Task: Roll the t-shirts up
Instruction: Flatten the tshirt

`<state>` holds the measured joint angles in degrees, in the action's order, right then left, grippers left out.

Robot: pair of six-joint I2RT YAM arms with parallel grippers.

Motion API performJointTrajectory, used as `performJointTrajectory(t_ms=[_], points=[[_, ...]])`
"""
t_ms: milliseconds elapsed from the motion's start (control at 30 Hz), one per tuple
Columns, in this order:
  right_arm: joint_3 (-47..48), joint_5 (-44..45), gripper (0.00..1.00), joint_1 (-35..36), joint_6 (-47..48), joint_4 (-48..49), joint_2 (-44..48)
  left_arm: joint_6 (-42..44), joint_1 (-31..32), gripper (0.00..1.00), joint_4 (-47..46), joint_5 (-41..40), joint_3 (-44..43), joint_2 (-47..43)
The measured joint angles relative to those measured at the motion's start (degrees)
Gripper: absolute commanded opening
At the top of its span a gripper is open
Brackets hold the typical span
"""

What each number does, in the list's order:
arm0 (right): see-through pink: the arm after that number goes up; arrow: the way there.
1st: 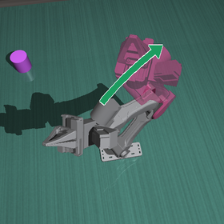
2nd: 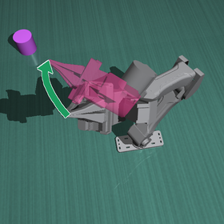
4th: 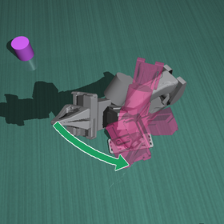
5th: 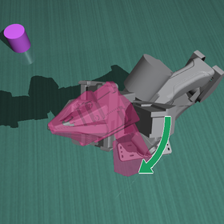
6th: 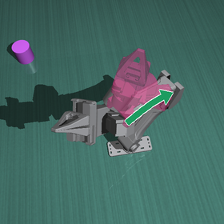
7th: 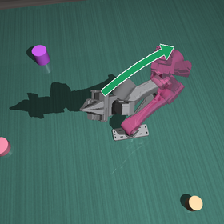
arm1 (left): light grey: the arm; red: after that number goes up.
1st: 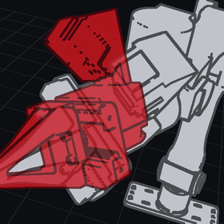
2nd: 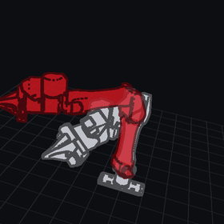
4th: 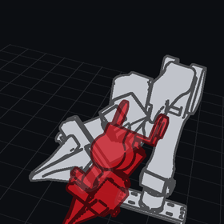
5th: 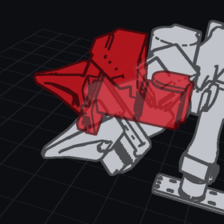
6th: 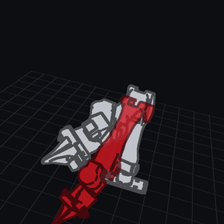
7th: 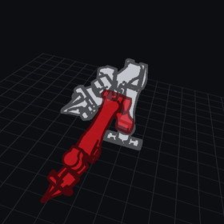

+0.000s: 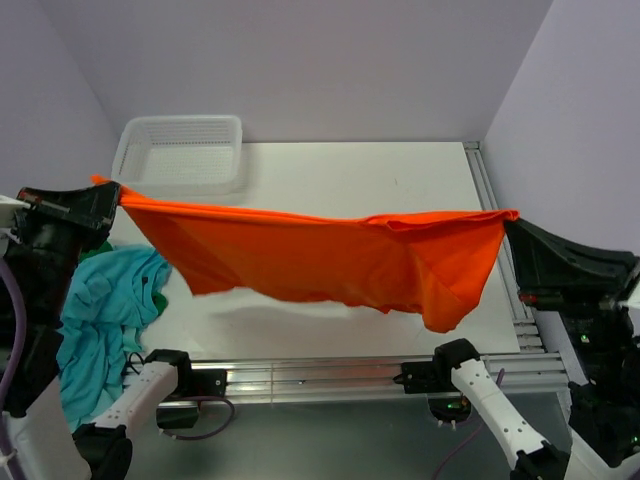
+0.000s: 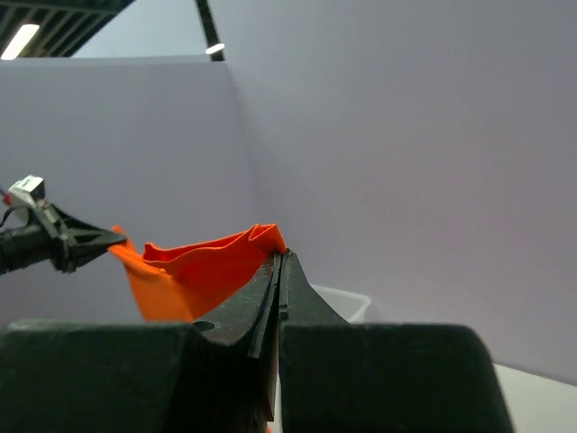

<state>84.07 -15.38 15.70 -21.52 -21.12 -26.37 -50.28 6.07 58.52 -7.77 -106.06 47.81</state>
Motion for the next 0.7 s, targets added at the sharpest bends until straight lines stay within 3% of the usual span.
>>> performJointTrajectory(t_ms=[167,467,700], points=[[0.5,4.8,0.00,0.0,-0.2,-1.7,-7.4,-0.1,0.0,0.00,-2.0,0.7,5.6,4.0],[-18.0,10.5,0.00,-0.2,-4.3,-2.8,-20.5,-0.6,0.0,0.00,-13.3,3.4,33.7,15.9],[-25.6,12.5,0.00,-1.7,-7.1,2.5,-29.5,-2.2,0.0,0.00,-23.5,3.4,39.2,23.0]])
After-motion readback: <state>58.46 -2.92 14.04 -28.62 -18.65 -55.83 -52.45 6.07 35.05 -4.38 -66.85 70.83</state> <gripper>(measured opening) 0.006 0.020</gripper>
